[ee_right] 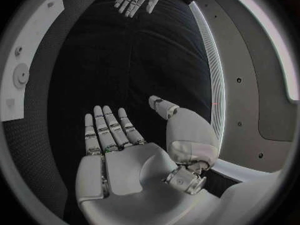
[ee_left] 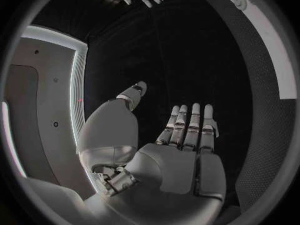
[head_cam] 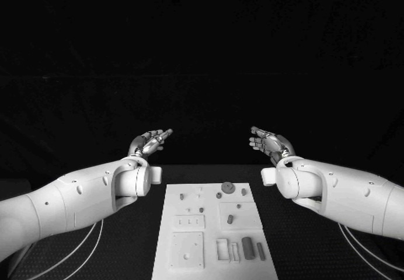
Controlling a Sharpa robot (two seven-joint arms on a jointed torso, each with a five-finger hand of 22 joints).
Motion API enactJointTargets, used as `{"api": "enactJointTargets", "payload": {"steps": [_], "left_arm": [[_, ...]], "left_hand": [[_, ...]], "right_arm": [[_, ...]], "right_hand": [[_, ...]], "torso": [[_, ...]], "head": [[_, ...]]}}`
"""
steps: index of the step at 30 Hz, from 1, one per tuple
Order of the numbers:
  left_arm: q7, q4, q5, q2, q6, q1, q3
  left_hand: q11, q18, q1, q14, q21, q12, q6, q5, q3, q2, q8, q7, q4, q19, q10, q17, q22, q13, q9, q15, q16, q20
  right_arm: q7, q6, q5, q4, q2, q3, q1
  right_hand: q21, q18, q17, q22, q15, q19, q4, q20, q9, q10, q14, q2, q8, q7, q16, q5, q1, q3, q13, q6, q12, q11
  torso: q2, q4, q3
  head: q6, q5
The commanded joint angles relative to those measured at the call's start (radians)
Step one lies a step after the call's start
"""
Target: Assemble the parts on the task board
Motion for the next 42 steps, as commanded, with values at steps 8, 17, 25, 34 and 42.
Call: {"api": "enactJointTargets", "payload": {"steps": [8, 17, 25, 34, 42], "left_arm": [[-0.195, -0.170, 0.022, 0.061, 0.208, 0.071, -0.035], [-0.210, -0.162, -0.023, 0.044, 0.302, 0.075, -0.059], [-0.204, -0.106, -0.094, 0.011, 0.339, 0.076, -0.060], [-0.180, 0.020, -0.119, -0.058, 0.386, 0.079, -0.058], [-0.177, 0.108, -0.119, -0.099, 0.383, 0.106, -0.057]], "left_hand": [[0.005, -0.008, 0.044, 0.021, 0.013, 0.007, 0.018, 0.008, 0.014, -0.001, 0.021, 0.005, 0.001, 0.018, 0.037, 0.020, 0.050, 0.005, 0.016, 0.003, 0.014, 0.002], [0.069, 0.022, 0.111, 0.216, 0.091, 0.089, 0.187, 0.030, -0.041, 0.099, 0.080, 0.074, -0.106, 0.184, 0.240, 0.049, 0.046, 0.038, 0.038, 0.023, 0.108, -0.047], [0.050, 0.041, 0.170, 0.465, 0.201, 0.209, 0.443, 0.087, -0.030, 0.172, 0.112, 0.068, -0.284, 0.375, 0.542, 0.101, 0.045, 0.090, 0.056, -0.017, 0.231, -0.119], [0.028, 0.040, 0.192, 0.574, 0.277, 0.208, 0.500, 0.045, 0.050, 0.155, 0.059, 0.070, -0.339, 0.465, 0.626, 0.141, 0.049, 0.111, 0.063, -0.061, 0.300, -0.169], [0.041, 0.035, 0.153, 0.568, 0.291, 0.182, 0.491, 0.039, 0.046, 0.133, 0.034, 0.078, -0.333, 0.459, 0.606, 0.150, 0.047, 0.108, 0.068, -0.061, 0.305, -0.173]], "right_arm": [[-0.231, 0.367, -0.052, -0.171, 0.049, -0.039, 0.081], [-0.258, 0.338, -0.588, -0.290, 0.103, -0.046, 0.072], [-0.254, 0.348, -0.807, -0.312, 0.113, -0.046, 0.068], [-0.246, 0.390, -1.081, -0.304, 0.120, -0.046, 0.068], [-0.252, 0.382, -1.239, -0.294, 0.134, -0.048, 0.057]], "right_hand": [[0.029, 0.027, 0.031, 0.214, -0.003, 0.091, -0.182, 0.002, 0.034, 0.105, 0.069, 0.052, 0.062, 0.079, 0.052, 0.196, 0.074, -0.152, 0.005, 0.069, 0.017, -0.007], [0.101, 0.126, 0.087, 0.187, -0.052, 0.347, -0.318, -0.018, 0.051, 0.356, 0.330, -0.025, 0.162, 0.043, 0.172, 0.141, 0.295, -0.093, 0.050, 0.294, 0.112, -0.055], [0.175, 0.212, 0.147, 0.172, -0.148, 0.573, -0.318, -0.018, 0.048, 0.508, 0.551, -0.031, 0.192, 0.015, 0.243, 0.126, 0.350, -0.049, 0.065, 0.439, 0.125, -0.110], [0.316, 0.216, 0.262, 0.201, -0.244, 0.824, -0.312, -0.111, 0.041, 0.573, 0.781, -0.058, 0.178, 0.008, 0.353, 0.092, 0.356, -0.015, 0.061, 0.481, 0.096, -0.138], [0.396, 0.216, 0.369, 0.223, -0.270, 0.942, -0.317, -0.167, 0.031, 0.603, 0.866, -0.081, 0.152, 0.011, 0.459, 0.069, 0.353, -0.044, 0.079, 0.477, 0.077, -0.159]], "torso": [[0.000, 0.0001, -0.0001], [0.005, 0.0032, -0.0016], [0.025, 0.0139, -0.0052], [0.058, 0.0294, -0.0121], [0.096, 0.0518, -0.0243]], "head": [[0.000, 0.000], [-0.012, 0.006], [-0.001, 0.000], [0.005, -0.015], [0.010, -0.031]]}}
